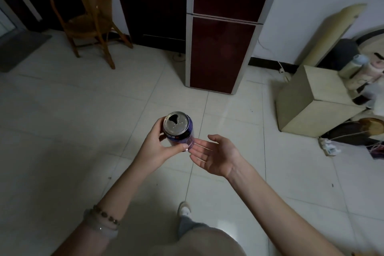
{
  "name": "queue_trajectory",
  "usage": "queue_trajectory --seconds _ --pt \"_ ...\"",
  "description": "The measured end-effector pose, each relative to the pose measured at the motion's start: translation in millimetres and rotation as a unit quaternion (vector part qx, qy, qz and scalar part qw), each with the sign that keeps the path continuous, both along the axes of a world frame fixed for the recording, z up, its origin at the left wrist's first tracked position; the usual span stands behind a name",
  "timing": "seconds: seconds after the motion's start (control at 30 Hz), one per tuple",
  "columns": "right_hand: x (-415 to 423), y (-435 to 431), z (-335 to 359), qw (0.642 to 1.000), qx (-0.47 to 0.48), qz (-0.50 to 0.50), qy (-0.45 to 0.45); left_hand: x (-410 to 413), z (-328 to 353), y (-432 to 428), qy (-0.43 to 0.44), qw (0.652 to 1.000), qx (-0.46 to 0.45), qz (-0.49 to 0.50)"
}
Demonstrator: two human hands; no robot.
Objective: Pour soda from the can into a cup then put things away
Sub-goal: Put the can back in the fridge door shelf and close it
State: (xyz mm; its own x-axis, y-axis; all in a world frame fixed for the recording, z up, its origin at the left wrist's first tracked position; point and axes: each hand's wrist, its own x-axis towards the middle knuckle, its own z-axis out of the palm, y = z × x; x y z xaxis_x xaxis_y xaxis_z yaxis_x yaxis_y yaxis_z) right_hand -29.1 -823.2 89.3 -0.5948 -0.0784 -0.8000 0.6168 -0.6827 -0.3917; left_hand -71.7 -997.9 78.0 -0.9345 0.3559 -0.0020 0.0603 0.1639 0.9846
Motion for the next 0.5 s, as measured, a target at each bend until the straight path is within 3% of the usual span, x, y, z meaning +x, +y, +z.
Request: queue_trajectory --seconds 0.5 --pt "-239 3 9 1.0 -0.001 -0.004 0.015 -250 9 -1 -0.02 1.0 0.006 -0.007"
